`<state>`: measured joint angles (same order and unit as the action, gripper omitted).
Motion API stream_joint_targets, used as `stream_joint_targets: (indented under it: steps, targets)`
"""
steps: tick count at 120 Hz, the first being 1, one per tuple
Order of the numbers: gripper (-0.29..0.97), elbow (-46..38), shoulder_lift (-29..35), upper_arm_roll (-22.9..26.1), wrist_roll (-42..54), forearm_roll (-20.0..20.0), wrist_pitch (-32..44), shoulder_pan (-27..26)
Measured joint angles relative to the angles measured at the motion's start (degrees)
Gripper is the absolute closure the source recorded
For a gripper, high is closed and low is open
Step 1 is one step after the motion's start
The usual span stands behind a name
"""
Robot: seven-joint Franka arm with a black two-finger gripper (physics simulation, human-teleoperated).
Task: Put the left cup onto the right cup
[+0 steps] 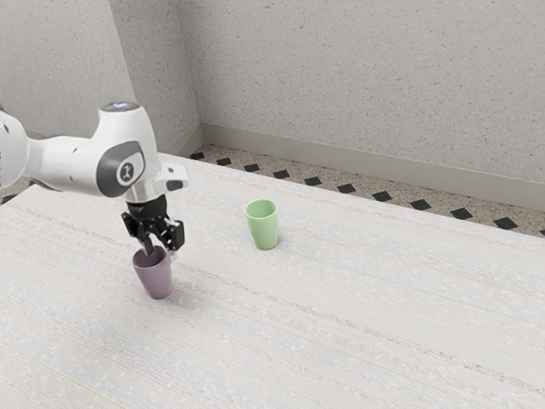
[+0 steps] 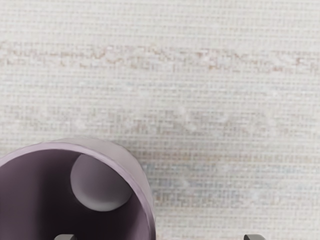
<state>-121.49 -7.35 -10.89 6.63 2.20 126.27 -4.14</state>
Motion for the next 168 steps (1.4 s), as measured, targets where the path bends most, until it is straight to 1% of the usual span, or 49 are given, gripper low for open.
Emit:
stream_joint_targets:
  steps: [56,80,92,114,126,143,168]
  targets:
    - [0.27,0.0,-2.9,0.0,0.5,0.0,2.2,0.3]
    - [0.29,0.0,-3.9,0.0,0.6,0.0,3.0,0.3]
    - [0.35,0.0,-4.1,0.0,0.7,0.0,3.3,0.4]
    - [0.59,0.0,-4.3,0.1,0.8,0.0,3.6,0.3]
    - [0.67,-0.1,-4.3,0.1,0.8,0.1,3.8,0.3]
    - [0.74,-0.2,-4.3,0.1,0.8,0.1,4.0,0.3]
    - [0.78,-0.2,-4.3,0.1,0.6,-0.1,4.1,0.3]
